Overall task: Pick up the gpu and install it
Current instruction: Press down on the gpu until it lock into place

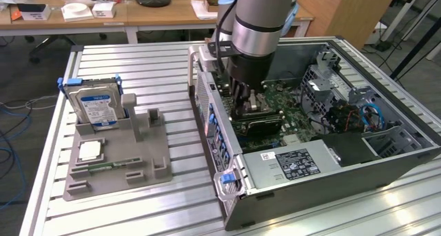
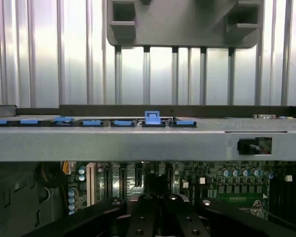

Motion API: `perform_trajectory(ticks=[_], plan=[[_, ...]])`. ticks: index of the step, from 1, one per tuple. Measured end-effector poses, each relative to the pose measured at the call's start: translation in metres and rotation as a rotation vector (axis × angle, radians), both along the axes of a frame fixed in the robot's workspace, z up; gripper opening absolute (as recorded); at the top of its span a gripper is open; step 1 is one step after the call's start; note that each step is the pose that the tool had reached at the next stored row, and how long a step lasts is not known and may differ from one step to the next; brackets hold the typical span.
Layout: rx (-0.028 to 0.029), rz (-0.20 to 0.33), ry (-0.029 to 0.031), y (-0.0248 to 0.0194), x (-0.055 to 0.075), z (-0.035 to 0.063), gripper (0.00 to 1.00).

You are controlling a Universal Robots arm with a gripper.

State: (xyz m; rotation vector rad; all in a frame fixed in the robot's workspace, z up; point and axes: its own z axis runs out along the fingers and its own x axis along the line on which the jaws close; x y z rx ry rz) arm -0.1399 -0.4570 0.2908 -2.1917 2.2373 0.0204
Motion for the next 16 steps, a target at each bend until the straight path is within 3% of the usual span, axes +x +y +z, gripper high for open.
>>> perform_trajectory(ticks=[5,7,10,16], plan=[[0.0146,0.000,0.0189,0.0039,-0.004,0.0000,0.11],[0.0177,0.000,0.0273,0.0043,-0.007,0.0000,0.11],[0.0179,0.000,0.0280,0.0044,-0.016,-0.0002,0.11],[0.0201,0.000,0.0288,0.0037,-0.017,0.0002,0.11]])
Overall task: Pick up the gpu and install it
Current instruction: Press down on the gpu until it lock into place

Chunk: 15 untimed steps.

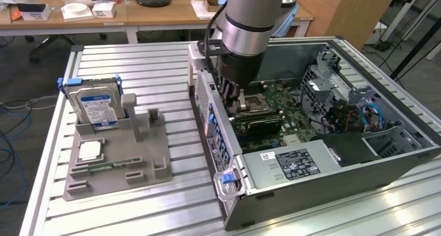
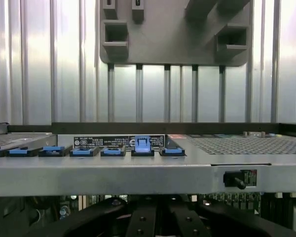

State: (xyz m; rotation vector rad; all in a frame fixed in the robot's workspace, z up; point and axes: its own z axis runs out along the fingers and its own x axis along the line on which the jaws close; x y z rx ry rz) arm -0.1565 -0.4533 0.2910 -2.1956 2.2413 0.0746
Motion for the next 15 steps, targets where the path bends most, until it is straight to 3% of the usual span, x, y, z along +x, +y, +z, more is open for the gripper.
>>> perform_trajectory(ticks=[2,7,15], plan=[[0.0035,0.001,-0.0001,0.0000,0.000,0.0015,0.11],[0.0031,0.004,-0.0001,-0.0001,0.000,0.0135,0.11],[0.0036,0.004,-0.0005,-0.0015,-0.002,0.0117,0.11]])
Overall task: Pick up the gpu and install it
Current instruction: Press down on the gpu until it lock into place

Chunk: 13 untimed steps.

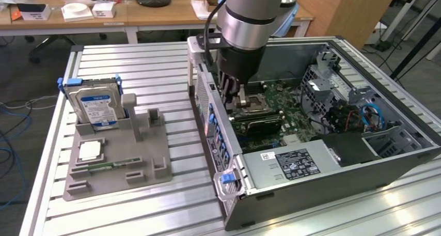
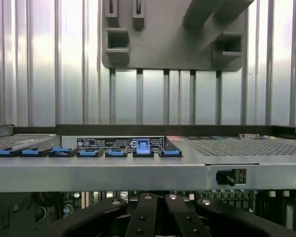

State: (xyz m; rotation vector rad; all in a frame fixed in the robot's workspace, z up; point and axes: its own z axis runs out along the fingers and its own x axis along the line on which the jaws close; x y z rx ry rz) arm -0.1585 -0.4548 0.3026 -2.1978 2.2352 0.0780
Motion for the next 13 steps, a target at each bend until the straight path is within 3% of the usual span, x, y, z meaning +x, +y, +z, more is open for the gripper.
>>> perform_trajectory(ticks=[8,10,11,13], plan=[[-0.0013,0.000,0.0014,-0.0029,0.000,-0.0076,0.11],[0.0003,-0.001,0.0017,-0.0030,0.002,-0.0078,0.11],[0.0059,0.000,-0.0032,-0.0029,0.005,-0.0101,0.11],[0.0058,0.000,-0.0011,-0.0033,0.012,-0.0095,0.11]])
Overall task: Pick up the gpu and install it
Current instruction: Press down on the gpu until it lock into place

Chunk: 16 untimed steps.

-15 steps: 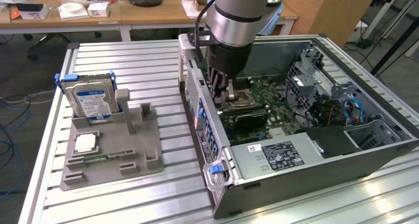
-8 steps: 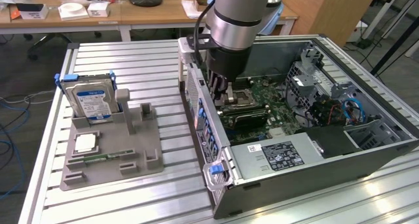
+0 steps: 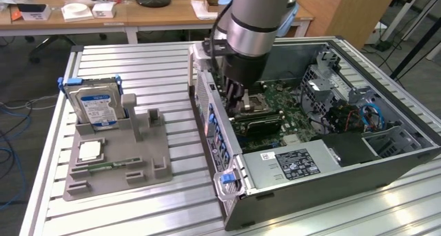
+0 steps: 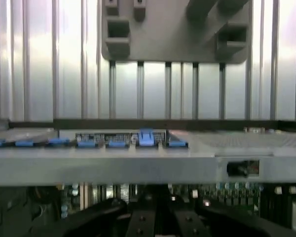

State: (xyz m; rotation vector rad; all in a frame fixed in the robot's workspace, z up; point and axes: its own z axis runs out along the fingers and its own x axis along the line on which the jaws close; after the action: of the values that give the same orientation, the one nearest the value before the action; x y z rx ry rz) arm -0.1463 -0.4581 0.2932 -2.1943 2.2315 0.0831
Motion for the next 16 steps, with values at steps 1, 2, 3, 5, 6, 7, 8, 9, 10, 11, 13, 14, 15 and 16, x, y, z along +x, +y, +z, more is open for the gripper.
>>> perform_trajectory(ticks=[1,2,3,5,6,7,8,9,10,11,13,14,15,16], plan=[[-0.0003,0.000,0.0012,-0.0001,0.004,0.0009,0.11],[0.0023,0.000,0.0008,-0.0002,0.008,0.0006,0.11],[0.0041,0.000,0.0008,-0.0002,0.013,0.0006,0.11],[0.0066,0.000,0.0010,-0.0003,0.022,0.0008,0.11],[0.0075,0.000,0.0010,-0.0004,0.026,0.0008,0.11],[0.0080,0.000,0.0011,-0.0005,0.031,0.0007,0.11],[0.0080,0.001,0.0012,-0.0006,0.036,0.0007,0.11],[0.0081,0.001,0.0011,-0.0006,0.040,0.0004,0.11],[0.0081,0.001,0.0011,-0.0007,0.044,0.0000,0.11],[0.0082,0.001,0.0010,-0.0010,0.048,-0.0007,0.11],[0.0082,0.001,0.0010,-0.0024,0.053,-0.0036,0.11],[0.0081,0.001,0.0011,-0.0035,0.056,-0.0054,0.11],[0.0079,0.001,0.0012,-0.0051,0.058,-0.0071,0.11],[0.0081,0.001,0.0010,-0.0067,0.060,-0.0090,0.11]])
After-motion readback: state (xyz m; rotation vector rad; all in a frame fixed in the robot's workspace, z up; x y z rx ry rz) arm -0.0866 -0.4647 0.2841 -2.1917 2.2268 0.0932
